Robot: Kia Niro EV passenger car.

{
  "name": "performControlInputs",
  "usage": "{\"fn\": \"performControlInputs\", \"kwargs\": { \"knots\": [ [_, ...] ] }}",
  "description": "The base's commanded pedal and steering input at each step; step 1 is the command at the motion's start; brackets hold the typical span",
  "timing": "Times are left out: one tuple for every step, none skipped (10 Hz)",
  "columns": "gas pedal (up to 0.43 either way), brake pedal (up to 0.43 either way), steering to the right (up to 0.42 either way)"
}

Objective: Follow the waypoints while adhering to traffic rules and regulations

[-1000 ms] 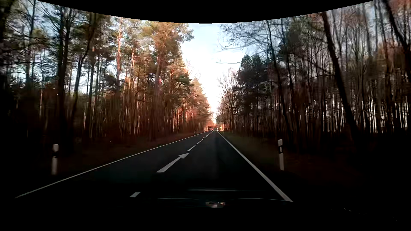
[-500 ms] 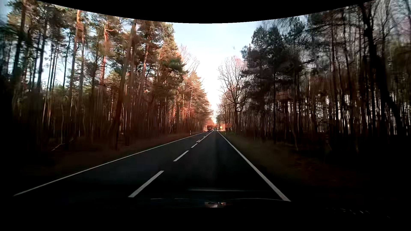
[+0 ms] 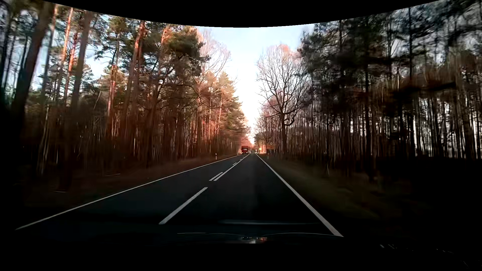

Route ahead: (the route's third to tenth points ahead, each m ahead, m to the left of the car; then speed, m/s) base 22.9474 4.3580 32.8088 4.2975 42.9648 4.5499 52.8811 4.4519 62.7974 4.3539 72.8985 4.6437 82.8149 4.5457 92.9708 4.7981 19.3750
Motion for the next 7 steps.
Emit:
{"fn": "performControlInputs", "kwargs": {
  "knots": [
    [0.000,0.000,-0.001],
    [0.000,0.000,-0.001],
    [0.000,0.000,-0.001],
    [0.000,0.000,-0.001],
    [0.000,0.000,-0.001],
    [0.000,0.000,-0.001],
    [0.000,0.000,0.000]
  ]
}}
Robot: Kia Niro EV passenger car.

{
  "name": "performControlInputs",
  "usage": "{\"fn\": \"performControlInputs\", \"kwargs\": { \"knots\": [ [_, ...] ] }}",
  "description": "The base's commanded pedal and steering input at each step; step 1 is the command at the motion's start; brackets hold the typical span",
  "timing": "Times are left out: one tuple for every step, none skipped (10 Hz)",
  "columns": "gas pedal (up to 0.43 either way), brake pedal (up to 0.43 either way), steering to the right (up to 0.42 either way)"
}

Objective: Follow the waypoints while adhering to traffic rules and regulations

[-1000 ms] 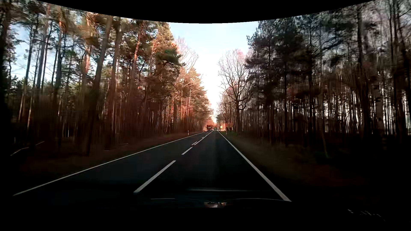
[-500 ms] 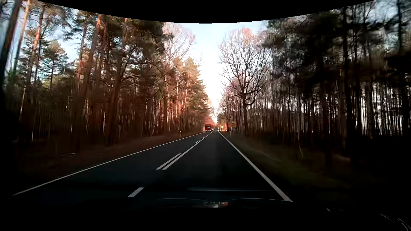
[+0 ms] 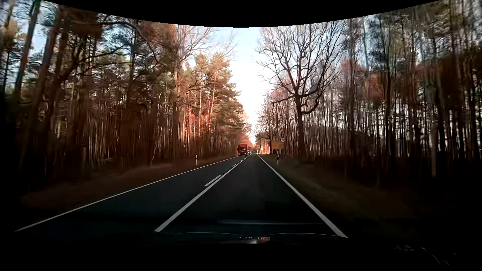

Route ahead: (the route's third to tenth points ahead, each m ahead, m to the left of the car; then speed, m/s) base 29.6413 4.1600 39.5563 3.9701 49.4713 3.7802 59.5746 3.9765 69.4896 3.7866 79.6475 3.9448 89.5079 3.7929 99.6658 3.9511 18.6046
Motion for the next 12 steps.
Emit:
{"fn": "performControlInputs", "kwargs": {
  "knots": [
    [0.000,0.000,0.001],
    [0.000,0.000,0.003],
    [0.000,0.000,0.003],
    [0.028,0.000,0.002],
    [0.039,0.000,0.002],
    [0.047,0.000,0.000],
    [0.059,0.000,0.000],
    [0.087,0.000,0.000],
    [0.098,0.000,0.000],
    [0.098,0.000,0.000],
    [0.110,0.000,0.000],
    [0.110,0.000,0.000]
  ]
}}
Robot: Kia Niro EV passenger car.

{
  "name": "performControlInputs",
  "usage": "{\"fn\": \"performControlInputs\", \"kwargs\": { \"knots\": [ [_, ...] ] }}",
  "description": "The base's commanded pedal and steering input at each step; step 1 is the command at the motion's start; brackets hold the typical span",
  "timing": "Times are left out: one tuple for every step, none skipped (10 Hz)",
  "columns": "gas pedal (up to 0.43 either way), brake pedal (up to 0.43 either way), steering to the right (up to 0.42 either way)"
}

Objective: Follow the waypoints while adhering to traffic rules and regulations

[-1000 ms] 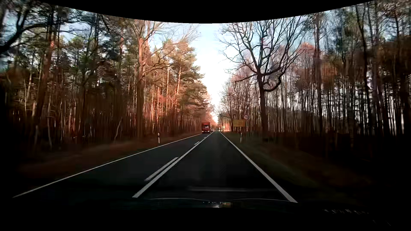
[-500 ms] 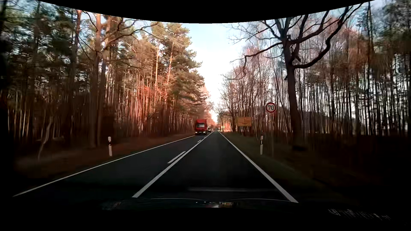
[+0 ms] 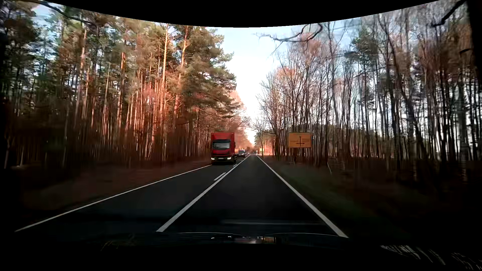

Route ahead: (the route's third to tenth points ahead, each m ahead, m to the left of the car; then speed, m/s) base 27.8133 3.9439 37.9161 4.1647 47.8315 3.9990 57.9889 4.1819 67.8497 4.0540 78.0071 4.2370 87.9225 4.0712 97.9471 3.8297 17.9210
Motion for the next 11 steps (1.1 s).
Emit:
{"fn": "performControlInputs", "kwargs": {
  "knots": [
    [0.110,0.000,0.000],
    [0.110,0.000,0.000],
    [0.110,0.000,0.000],
    [0.118,0.000,0.000],
    [0.118,0.000,0.000],
    [0.118,0.000,0.000],
    [0.118,0.000,0.000],
    [0.118,0.000,0.000],
    [0.118,0.000,-0.001],
    [0.118,0.000,-0.001],
    [0.118,0.000,-0.001]
  ]
}}
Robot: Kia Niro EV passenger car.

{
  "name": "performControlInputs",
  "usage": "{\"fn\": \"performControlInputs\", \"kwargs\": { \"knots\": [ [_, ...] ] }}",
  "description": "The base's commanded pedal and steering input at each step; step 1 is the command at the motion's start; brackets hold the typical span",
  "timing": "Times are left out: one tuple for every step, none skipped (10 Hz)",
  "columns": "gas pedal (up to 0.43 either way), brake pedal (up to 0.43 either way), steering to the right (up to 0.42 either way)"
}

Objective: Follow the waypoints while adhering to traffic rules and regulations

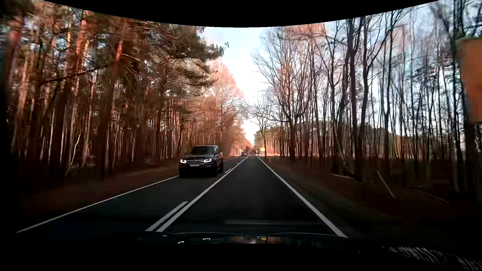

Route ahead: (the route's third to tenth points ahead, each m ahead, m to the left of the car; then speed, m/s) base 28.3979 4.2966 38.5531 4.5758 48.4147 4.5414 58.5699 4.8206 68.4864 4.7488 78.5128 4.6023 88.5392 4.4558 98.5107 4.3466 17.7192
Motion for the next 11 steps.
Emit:
{"fn": "performControlInputs", "kwargs": {
  "knots": [
    [0.130,0.000,-0.001],
    [0.138,0.000,-0.001],
    [0.150,0.000,-0.001],
    [0.150,0.000,-0.001],
    [0.150,0.000,-0.001],
    [0.150,0.000,-0.001],
    [0.150,0.000,-0.001],
    [0.157,0.000,-0.001],
    [0.157,0.000,-0.001],
    [0.157,0.000,-0.001],
    [0.157,0.000,-0.001]
  ]
}}
